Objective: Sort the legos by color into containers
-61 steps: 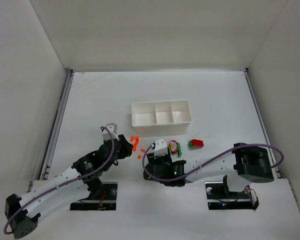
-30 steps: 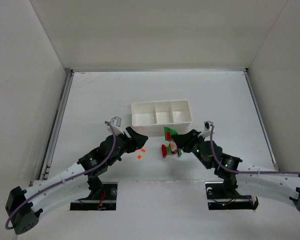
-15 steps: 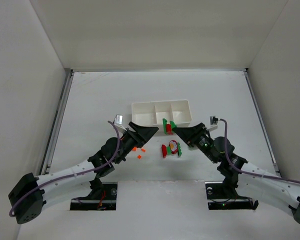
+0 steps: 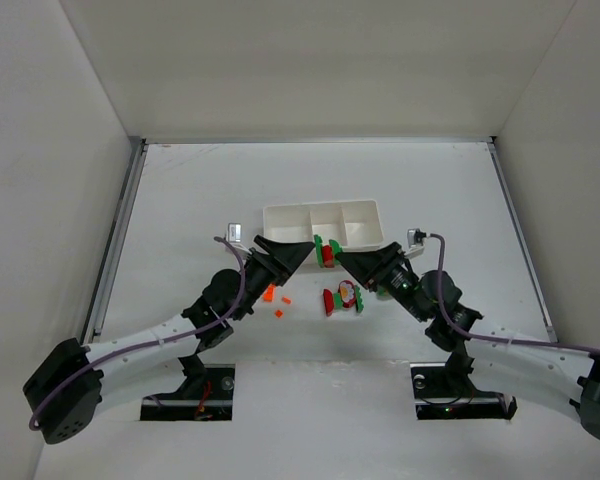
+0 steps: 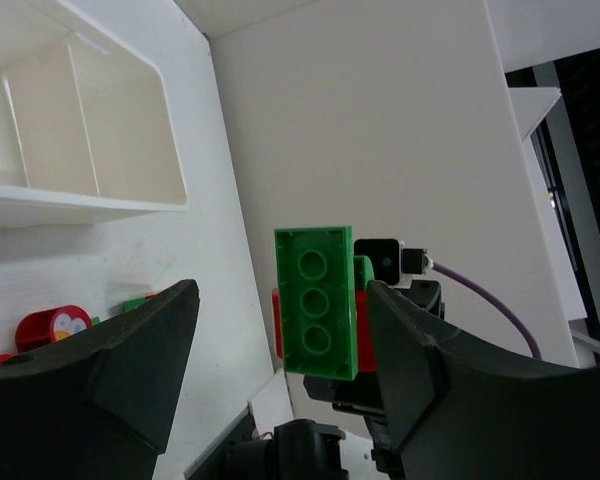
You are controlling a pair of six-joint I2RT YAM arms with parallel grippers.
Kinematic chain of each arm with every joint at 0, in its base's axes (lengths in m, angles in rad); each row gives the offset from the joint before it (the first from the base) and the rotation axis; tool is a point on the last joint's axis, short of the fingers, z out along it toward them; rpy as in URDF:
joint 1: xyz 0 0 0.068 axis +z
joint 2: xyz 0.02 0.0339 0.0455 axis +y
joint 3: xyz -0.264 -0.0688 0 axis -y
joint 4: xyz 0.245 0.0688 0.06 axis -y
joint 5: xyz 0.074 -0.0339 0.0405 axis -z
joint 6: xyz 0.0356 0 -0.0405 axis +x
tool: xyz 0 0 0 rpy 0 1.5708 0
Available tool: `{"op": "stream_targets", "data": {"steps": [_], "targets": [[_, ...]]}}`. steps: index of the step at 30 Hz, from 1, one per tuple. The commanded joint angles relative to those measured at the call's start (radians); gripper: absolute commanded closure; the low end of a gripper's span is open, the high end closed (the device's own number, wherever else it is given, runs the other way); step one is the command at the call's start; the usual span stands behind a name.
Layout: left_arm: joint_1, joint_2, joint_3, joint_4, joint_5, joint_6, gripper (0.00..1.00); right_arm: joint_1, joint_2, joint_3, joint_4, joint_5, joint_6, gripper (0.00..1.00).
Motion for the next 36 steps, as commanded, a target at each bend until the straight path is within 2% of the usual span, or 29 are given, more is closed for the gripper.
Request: {"op": "stream_targets", "data": {"steps": [1,16,24,32,36], "targets": [[0.026,0.017,0.041,0.112,0.013,-0.006,0.36,0.003,0.016,0.017,0.138,-0.027,0.032,0.8],[0.035,0.109,0.061,0.229,0.028,-0.003,0.36,0.016,0.108,-0.009,0.225,-0.039,0.082,0.79],[0.035,0.12,0.066,0.235,0.033,0.004,0.51,0.015,0.117,-0.025,0.25,-0.035,0.086,0.79],[0.036,0.135,0.075,0.232,0.063,0.023,0.76,0.013,0.089,-0.046,0.251,-0.035,0.098,0.79],[0.046,0.138,0.066,0.22,0.065,0.027,0.83,0.003,0.065,-0.06,0.251,-0.036,0.098,0.79]]}}
